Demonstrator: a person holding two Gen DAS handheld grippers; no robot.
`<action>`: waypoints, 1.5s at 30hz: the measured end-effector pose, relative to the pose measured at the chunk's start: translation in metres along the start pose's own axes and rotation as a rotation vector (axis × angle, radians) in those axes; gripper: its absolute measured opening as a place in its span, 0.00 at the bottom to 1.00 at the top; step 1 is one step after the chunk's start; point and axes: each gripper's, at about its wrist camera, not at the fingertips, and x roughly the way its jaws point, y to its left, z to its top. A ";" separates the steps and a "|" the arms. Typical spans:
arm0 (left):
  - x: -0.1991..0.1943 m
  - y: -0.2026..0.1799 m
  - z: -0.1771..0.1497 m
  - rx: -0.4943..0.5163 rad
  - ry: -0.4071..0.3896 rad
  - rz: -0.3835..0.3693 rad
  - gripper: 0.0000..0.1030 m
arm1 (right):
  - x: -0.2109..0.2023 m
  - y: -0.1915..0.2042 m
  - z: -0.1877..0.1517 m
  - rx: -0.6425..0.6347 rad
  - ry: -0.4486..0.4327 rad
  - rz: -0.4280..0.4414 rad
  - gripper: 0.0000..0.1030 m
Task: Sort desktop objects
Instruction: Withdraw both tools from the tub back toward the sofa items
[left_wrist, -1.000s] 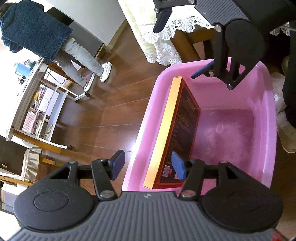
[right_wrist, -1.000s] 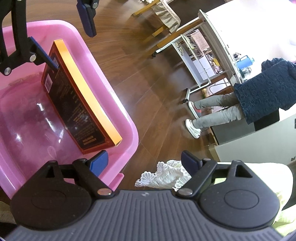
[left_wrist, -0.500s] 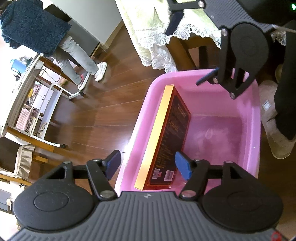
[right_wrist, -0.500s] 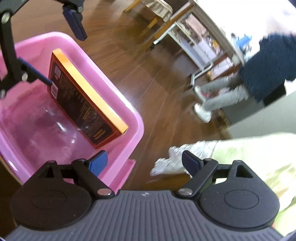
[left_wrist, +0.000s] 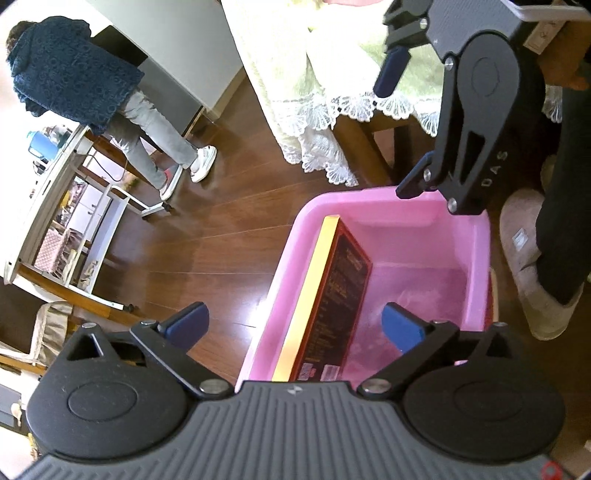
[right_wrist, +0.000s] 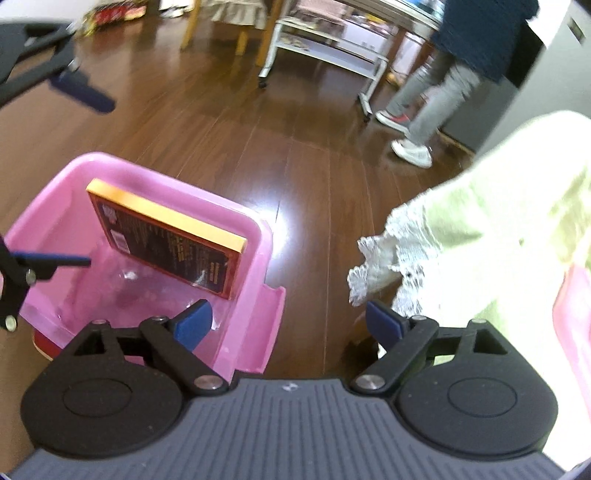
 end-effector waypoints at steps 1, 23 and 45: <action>-0.001 0.000 0.002 -0.015 -0.005 -0.009 0.98 | -0.002 -0.004 -0.002 0.029 0.003 0.003 0.85; -0.032 -0.006 0.064 -0.220 -0.093 -0.190 0.98 | -0.070 -0.085 -0.035 0.654 -0.123 -0.044 0.87; -0.055 -0.011 0.199 -0.129 -0.266 -0.212 0.98 | -0.197 -0.192 -0.097 0.983 -0.378 -0.320 0.87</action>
